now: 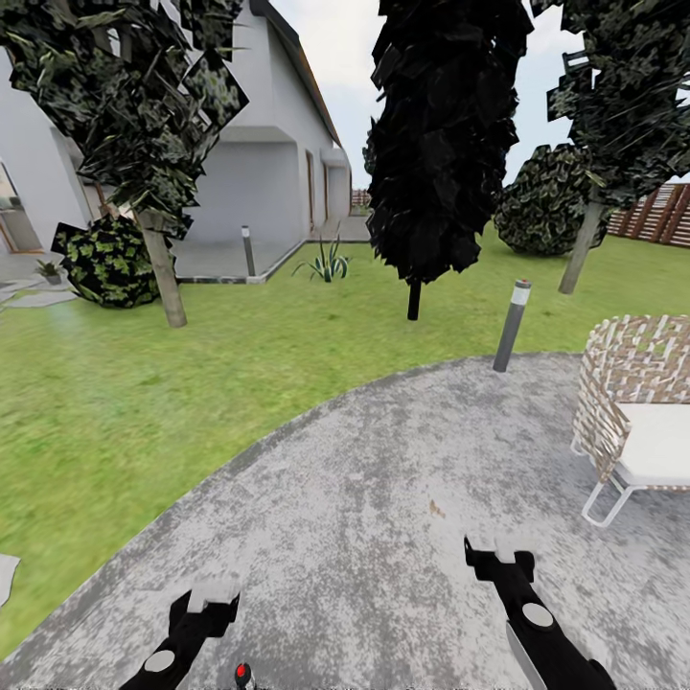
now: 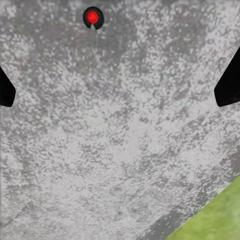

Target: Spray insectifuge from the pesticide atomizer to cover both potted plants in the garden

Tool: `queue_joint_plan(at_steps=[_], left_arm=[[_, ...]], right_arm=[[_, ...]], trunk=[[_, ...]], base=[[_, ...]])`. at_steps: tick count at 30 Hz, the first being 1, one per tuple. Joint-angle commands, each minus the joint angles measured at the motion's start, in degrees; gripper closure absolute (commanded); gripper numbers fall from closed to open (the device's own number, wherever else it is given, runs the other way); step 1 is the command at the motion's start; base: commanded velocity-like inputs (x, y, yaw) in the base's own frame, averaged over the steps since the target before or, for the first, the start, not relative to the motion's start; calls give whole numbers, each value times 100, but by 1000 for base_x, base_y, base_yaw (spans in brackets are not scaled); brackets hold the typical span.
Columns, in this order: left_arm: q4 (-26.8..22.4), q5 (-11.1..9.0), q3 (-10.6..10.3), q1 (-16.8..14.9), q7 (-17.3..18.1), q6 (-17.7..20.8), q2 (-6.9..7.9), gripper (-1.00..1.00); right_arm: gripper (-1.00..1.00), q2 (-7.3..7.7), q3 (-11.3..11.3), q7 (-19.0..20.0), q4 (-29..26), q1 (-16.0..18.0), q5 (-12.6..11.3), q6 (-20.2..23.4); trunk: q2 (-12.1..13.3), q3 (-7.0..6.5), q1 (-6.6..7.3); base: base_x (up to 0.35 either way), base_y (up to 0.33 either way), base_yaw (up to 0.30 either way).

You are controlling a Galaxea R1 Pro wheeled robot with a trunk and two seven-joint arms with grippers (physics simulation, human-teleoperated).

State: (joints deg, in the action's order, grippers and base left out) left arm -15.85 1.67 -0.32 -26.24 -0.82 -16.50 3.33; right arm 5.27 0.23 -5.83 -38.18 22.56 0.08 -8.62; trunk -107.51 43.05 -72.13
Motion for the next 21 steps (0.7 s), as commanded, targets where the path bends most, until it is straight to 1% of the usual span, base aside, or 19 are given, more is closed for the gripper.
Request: queue_joint_plan(at_steps=[1, 18, 21], left_arm=[[5, 18, -3, -4, -7, -20, 3, -100], [3, 18, -3, -2, -9, -29, 10, -100], [3, 28, -3, 1, -8, -29, 10, -100]], right_arm=[[-100, 0, 3, -15, 3, 3, 1, -16], [-100, 0, 3, -15, 3, 4, 1, -16], [-100, 0, 3, -15, 3, 4, 1, -16]], trunk=[[-44, 33, -22], [-726, 494, -395], [-726, 522, -395]], base=[[0, 0, 0], [0, 0, 0], [0, 0, 0]])
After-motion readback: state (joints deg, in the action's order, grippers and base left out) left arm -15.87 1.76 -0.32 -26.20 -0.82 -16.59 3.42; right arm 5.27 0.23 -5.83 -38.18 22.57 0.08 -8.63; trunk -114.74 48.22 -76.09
